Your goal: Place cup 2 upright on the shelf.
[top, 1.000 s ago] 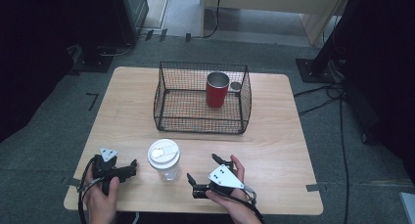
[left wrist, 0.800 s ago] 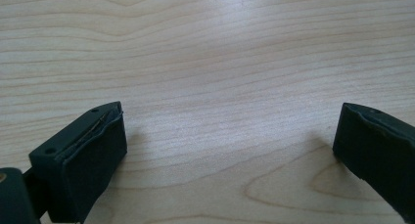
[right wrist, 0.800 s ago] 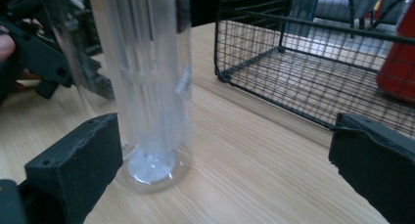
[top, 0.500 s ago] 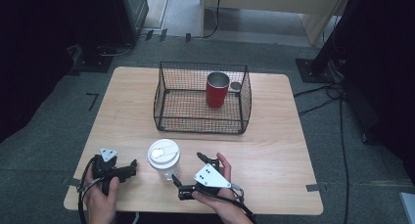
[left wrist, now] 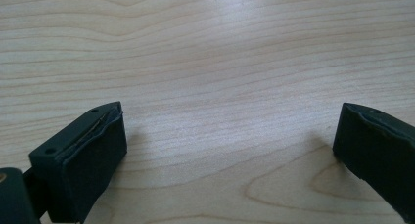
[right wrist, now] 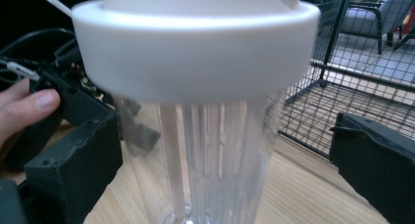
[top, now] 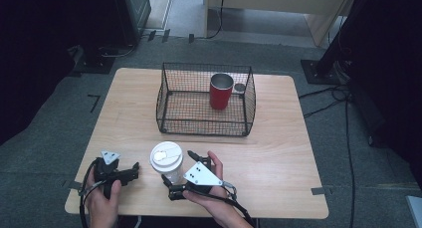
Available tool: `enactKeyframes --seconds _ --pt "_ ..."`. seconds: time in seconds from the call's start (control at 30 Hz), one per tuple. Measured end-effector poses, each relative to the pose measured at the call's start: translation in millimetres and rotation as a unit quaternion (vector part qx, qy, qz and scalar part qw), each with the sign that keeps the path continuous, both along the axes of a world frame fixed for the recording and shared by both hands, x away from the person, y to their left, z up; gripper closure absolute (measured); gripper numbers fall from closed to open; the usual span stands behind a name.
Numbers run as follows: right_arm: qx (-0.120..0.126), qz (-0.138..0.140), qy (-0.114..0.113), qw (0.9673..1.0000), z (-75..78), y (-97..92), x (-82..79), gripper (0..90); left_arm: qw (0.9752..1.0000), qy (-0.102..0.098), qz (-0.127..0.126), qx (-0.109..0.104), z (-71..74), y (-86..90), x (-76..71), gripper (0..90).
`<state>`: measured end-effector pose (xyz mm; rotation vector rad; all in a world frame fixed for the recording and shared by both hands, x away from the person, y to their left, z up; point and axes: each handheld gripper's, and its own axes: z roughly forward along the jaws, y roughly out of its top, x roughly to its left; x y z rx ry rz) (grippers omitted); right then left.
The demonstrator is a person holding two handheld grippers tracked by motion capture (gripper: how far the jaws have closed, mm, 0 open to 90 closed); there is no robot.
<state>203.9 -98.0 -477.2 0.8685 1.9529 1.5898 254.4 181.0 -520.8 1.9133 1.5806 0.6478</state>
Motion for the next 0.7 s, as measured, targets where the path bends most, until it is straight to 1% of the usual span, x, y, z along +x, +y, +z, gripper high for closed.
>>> enactKeyframes --seconds 0.1,0.3,0.4,0.5,0.6,0.7 --pt "0.008 0.001 0.005 1.0000 2.7 4.5 2.0 1.2 1.0000 0.000 0.000 0.000 0.0 0.0 0.0 0.0" --pt "0.013 -0.002 0.006 0.9999 5.3 14.1 4.5 7.0 1.0000 0.000 0.000 0.000 0.0 0.0 0.0 0.0" --pt "0.019 -0.001 0.013 0.9997 5.8 17.5 5.2 7.3 1.0000 0.000 0.000 0.000 0.0 0.0 0.0 0.0" --pt "0.021 -0.011 0.013 0.9996 4.7 20.3 6.4 9.9 1.0000 0.000 0.000 0.000 0.0 0.0 0.0 0.0" --pt "0.031 -0.011 0.018 0.9993 4.2 22.6 7.9 12.1 1.0000 0.000 0.000 0.000 0.0 0.0 0.0 0.0" --pt "0.030 -0.012 0.015 0.9994 4.1 25.0 8.3 14.3 1.0000 0.000 0.000 0.000 0.0 0.0 0.0 0.0"
